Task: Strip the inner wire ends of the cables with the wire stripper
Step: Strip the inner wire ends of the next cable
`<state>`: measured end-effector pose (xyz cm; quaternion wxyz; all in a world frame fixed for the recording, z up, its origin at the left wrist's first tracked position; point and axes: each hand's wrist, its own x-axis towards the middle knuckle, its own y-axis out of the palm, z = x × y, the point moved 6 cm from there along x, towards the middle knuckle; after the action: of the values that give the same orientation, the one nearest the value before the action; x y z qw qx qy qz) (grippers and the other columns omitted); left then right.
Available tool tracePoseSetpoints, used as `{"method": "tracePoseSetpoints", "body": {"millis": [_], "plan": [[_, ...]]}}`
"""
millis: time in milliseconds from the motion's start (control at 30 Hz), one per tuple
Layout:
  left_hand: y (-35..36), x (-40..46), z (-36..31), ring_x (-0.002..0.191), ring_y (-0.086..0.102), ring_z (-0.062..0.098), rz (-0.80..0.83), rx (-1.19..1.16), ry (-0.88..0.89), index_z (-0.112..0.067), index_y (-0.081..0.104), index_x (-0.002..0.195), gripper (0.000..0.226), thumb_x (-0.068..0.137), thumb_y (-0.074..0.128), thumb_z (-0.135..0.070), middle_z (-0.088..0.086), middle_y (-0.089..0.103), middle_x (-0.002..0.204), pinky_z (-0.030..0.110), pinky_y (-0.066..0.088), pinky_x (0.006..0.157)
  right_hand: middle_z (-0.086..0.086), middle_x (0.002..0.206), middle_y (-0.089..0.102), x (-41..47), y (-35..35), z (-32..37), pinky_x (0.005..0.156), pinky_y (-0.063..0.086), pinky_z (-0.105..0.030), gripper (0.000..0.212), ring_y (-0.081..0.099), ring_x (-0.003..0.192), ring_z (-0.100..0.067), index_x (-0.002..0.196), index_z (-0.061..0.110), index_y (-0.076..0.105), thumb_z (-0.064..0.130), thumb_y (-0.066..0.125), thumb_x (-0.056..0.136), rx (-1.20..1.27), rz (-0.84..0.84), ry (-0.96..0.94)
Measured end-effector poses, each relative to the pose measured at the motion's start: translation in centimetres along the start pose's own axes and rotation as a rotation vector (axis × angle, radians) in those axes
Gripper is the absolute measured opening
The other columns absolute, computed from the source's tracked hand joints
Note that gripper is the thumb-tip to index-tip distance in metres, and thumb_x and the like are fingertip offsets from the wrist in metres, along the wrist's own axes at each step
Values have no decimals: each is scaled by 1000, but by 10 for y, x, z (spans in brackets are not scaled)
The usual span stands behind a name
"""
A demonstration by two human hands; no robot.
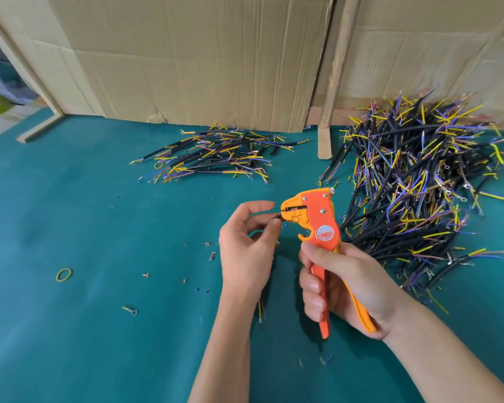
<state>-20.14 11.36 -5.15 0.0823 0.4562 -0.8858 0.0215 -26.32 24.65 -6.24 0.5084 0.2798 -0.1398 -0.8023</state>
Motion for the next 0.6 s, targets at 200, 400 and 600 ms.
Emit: {"method": "tracePoseSetpoints", "body": {"millis": [200, 400, 600], "plan": [[1, 4, 5, 60, 61, 9, 75, 36, -41, -21, 76, 90, 15, 92, 71, -7, -1, 78, 81, 22, 51, 62, -9, 54, 38, 2, -3, 6, 40, 34, -25, 35, 34, 35, -19, 77, 11, 49, 33, 77, 77, -8, -103, -103], [-2, 8, 8, 63, 60, 8, 10, 40, -41, -20, 76, 95, 20, 95, 65, -4, -3, 76, 80, 24, 46, 61, -22, 80, 56, 0, 0, 10, 62, 55, -45, 23, 58, 68, -37, 96, 7, 58, 15, 72, 80, 69, -12, -110], [1, 9, 7, 65, 57, 7, 51, 49, -19, -26, 75, 98, 31, 95, 59, -1, -7, 72, 78, 23, 43, 63, -24, 84, 57, 0, -1, 11, 64, 55, -48, 32, 59, 71, -39, 106, 5, 59, 12, 72, 78, 66, -18, -82]]}}
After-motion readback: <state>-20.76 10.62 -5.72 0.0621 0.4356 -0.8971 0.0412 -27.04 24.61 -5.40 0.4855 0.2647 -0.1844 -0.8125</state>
